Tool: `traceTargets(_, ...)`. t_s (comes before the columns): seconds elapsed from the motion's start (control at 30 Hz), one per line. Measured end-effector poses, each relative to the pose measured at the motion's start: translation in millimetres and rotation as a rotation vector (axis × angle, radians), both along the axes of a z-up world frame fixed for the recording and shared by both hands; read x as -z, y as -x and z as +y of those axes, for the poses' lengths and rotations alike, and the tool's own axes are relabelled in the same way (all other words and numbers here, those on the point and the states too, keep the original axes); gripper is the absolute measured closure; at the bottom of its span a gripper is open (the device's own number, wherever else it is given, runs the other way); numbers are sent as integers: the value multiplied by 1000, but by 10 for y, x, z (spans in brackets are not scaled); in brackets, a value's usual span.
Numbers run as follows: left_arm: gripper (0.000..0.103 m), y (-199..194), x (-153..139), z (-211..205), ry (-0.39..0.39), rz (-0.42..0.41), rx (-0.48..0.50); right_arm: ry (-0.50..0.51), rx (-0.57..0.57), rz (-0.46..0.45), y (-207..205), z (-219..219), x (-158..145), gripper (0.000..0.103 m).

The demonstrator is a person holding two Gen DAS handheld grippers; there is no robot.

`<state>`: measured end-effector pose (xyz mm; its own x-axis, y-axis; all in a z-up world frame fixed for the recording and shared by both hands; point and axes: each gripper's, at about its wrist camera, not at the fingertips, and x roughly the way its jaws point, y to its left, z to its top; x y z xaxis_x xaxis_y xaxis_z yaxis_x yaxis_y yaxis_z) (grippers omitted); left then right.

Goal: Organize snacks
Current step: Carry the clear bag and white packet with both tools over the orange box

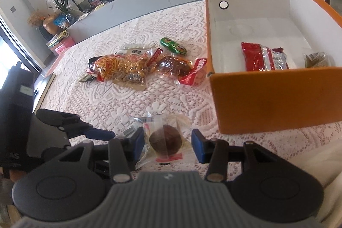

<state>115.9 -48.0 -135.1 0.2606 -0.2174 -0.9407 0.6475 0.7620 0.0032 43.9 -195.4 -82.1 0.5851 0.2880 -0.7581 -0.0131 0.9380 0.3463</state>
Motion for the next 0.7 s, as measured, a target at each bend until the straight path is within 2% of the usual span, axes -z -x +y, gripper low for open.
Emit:
traceTargets(0.13,17,2,14,-42,5,-7,23,6,-3,5,-14,2,15,57)
traceTargets(0.27,39,21,-5,-49,22,-3,26,11,-4,11,-31,9,25,57)
traceTargets(0.3,42,25,-15,-47,26,-4,23,13,-4,12,-35,13,25,57)
traceTargets(0.5,45,88,-82,-23,30,-29,-20,20,-4,12,-37,27,29,57)
traceTargets(0.7,45,151,-374,88,90,-56,-103,9,5,-11,4,6,6,57)
